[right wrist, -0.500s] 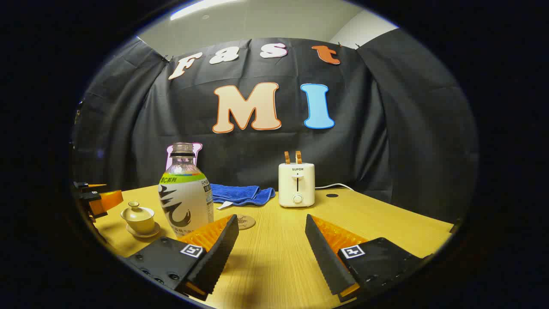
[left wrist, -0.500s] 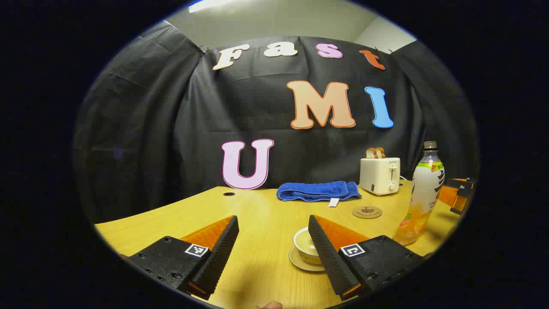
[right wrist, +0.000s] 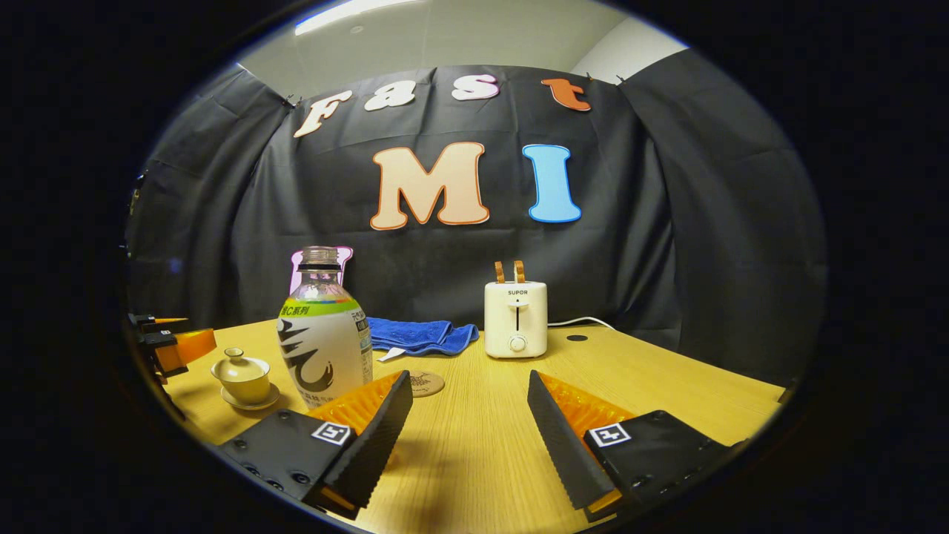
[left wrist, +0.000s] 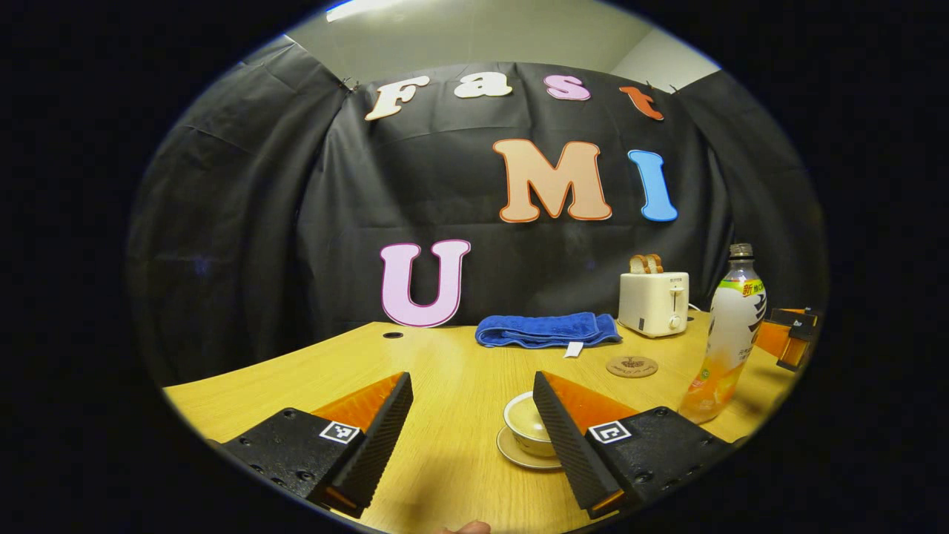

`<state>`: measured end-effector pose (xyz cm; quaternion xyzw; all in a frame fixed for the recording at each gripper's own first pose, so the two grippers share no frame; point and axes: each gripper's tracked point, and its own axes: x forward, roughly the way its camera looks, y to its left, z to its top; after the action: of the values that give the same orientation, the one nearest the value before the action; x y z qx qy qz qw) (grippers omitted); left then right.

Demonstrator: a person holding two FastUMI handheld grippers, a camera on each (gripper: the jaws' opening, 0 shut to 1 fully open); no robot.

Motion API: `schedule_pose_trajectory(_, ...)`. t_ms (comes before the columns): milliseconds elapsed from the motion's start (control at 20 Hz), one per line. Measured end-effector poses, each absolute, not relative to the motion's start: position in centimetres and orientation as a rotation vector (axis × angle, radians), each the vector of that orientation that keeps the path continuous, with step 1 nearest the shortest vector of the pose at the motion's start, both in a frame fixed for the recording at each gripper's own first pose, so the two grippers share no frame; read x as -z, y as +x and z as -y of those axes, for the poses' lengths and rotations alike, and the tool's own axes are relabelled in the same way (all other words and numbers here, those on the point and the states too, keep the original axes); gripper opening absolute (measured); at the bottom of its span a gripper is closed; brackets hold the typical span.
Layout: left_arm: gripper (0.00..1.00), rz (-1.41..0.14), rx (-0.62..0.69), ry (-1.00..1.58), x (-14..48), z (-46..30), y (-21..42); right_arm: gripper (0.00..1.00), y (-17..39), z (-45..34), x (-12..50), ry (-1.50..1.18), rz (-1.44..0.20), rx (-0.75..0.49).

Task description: Open the teacup lid with one hand, grasp the water bottle and pour water into the teacup with the other hand; after pouring, place the water bottle on the coaster and then close the teacup lid.

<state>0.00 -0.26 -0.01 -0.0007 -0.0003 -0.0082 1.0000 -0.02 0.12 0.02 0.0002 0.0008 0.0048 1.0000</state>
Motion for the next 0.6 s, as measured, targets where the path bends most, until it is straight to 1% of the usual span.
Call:
schedule_pose_trajectory(50,0.96,0.000,0.017,-0.001,0.0,0.2,0.0,0.96,0.0,-0.1,0.0,0.000,-0.001,-0.010)
schedule_pose_trajectory(250,0.95,0.002,0.019,-0.002,0.0,0.3,0.0,0.96,-0.1,-0.2,-0.1,0.001,-0.001,-0.011)
schedule_pose_trajectory(300,0.95,0.001,0.019,0.000,0.0,0.3,0.0,0.99,-0.1,-0.2,0.0,0.000,-0.001,-0.012)
schedule_pose_trajectory(400,0.96,0.002,0.019,-0.001,0.0,0.3,0.0,0.99,-0.1,-0.2,0.0,0.000,-0.001,-0.012)
schedule_pose_trajectory(450,0.95,0.003,0.027,-0.003,0.0,0.5,0.1,0.96,-0.1,-0.1,0.0,0.000,-0.001,-0.012)
schedule_pose_trajectory(500,0.95,0.004,0.039,-0.003,-0.1,0.8,0.2,0.99,-0.1,-0.2,0.0,0.000,-0.001,-0.013)
schedule_pose_trajectory(600,0.96,0.003,0.070,0.000,0.0,1.5,0.1,0.99,-0.1,-0.3,0.0,0.001,-0.001,-0.017)
